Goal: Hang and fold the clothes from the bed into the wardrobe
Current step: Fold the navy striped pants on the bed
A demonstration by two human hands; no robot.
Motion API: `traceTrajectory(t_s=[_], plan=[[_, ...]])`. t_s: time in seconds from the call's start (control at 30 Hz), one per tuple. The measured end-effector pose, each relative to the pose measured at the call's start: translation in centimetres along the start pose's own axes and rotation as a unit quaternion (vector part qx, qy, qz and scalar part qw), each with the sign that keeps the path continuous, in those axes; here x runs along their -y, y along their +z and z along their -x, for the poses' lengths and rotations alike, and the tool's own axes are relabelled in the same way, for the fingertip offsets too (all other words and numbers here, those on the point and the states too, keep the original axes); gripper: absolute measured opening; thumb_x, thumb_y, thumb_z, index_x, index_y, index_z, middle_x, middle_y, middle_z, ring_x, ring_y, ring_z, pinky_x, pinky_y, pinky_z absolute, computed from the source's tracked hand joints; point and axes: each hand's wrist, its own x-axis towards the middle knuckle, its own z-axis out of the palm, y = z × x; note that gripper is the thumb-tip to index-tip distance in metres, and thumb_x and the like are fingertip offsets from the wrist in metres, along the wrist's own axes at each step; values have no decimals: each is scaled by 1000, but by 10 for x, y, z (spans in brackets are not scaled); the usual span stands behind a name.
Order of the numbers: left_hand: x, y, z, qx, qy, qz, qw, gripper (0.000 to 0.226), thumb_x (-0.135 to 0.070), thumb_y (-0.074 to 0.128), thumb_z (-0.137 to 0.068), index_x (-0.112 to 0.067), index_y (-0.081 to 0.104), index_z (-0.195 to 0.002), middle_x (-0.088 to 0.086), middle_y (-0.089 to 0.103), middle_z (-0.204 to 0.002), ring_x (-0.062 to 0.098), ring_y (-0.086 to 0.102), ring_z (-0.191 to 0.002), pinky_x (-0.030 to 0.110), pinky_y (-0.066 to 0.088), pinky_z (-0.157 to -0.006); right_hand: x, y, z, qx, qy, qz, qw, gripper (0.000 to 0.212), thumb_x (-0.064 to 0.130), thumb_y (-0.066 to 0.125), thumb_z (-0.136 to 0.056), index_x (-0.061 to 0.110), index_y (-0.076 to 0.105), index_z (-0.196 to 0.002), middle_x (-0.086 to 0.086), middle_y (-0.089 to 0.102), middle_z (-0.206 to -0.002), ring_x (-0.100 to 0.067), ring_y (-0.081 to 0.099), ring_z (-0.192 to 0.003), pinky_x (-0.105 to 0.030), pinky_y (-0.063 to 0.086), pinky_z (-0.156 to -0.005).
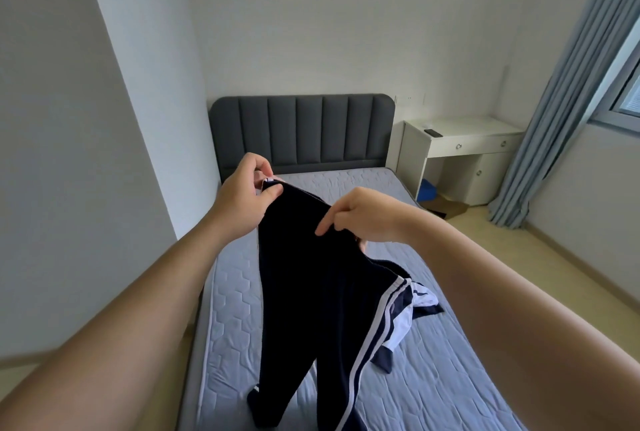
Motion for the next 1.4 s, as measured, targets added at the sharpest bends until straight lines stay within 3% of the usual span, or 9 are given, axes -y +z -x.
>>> traceTrajectory(t_s=[0.17, 0.33, 0.53, 0.63, 0.7, 0.8, 1.0, 1.17, 1.4], plan=[[-1, -2, 3, 19, 25, -59, 998, 24, -17, 58, -98, -36, 55, -83, -6, 68, -94, 23, 63, -79, 43, 58, -78, 2, -7, 0, 46, -24, 103, 993, 70, -11, 39, -85, 43, 70, -118, 9, 74, -95, -10, 71, -84, -28, 57, -86], [-1, -5, 8, 65, 15, -3, 998, 54, 1, 46, -97, -38, 72, -68, -17, 69, -88, 17, 68, -84, 24, 58, -71, 6, -6, -5, -60, -58, 242, 967, 12, 36, 71, -84, 33, 75, -94, 12, 70, -79, -10, 64, -77, -25, 53, -69], [-5, -8, 13, 110, -21, 138, 984, 41, 4, 42, -99, -17, 76, -88, -5, 71, -96, 20, 69, -97, 32, 60, -83, 0, -9, -13, -180, -78, 254, 947, 26, 63, 57, -89, 37, 54, -86, 14, 50, -83, -10, 52, -73, -28, 38, -55], [-7, -7, 22, 146, 1, 149, 978, 26, -28, 52, -100, -14, 73, -107, -4, 69, -106, 15, 66, -105, 31, 55, -92, -1, -7, -16, -209, -74, 267, 938, 30, 64, 52, -91, 34, 56, -89, 12, 44, -89, -9, 50, -73, -28, 34, -54], [-10, -4, 27, 152, 42, 75, 985, 51, -61, 60, -82, -22, 66, -114, -9, 63, -113, 6, 61, -107, 21, 51, -92, -1, -7, -18, -230, -64, 262, 935, 33, 64, 50, -92, 31, 54, -86, 10, 45, -90, -10, 51, -73, -29, 36, -55], [-13, 5, 32, 161, 71, -44, 983, 68, -68, 76, -65, -35, 52, -119, -16, 49, -118, 0, 54, -105, 11, 49, -80, 0, -9, -20, -241, -55, 241, 939, 35, 61, 49, -94, 29, 52, -81, 8, 45, -89, -12, 51, -73, -30, 40, -57], [-3, -4, 11, 108, 75, -33, 991, 17, -20, 78, -83, -29, 71, -96, -12, 65, -92, 3, 62, -84, 29, 52, -78, -4, -22, -17, -227, -53, 248, 940, 40, 66, 52, -89, 28, 54, -75, 10, 44, -96, -11, 54, -77, -29, 41, -60], [-14, -23, -25, 109, 88, -63, 988, 24, -31, 84, -77, -49, 68, -80, -26, 66, -83, -3, 64, -79, 6, 43, -62, 8, -38, -20, -201, -60, 299, 931, 58, 88, 49, -65, 31, 55, -73, 15, 53, -93, -8, 55, -76, -30, 41, -57], [-45, -42, -75, 83, 124, -71, 986, 10, -47, 75, -82, -42, 66, -84, -23, 66, -82, -3, 63, -68, 14, 43, -59, 16, -81, -36, -284, -69, 127, 948, 32, 58, 72, -79, 27, 62, -75, 7, 62, -72, -1, 59, -60, -11, 37, -42]])
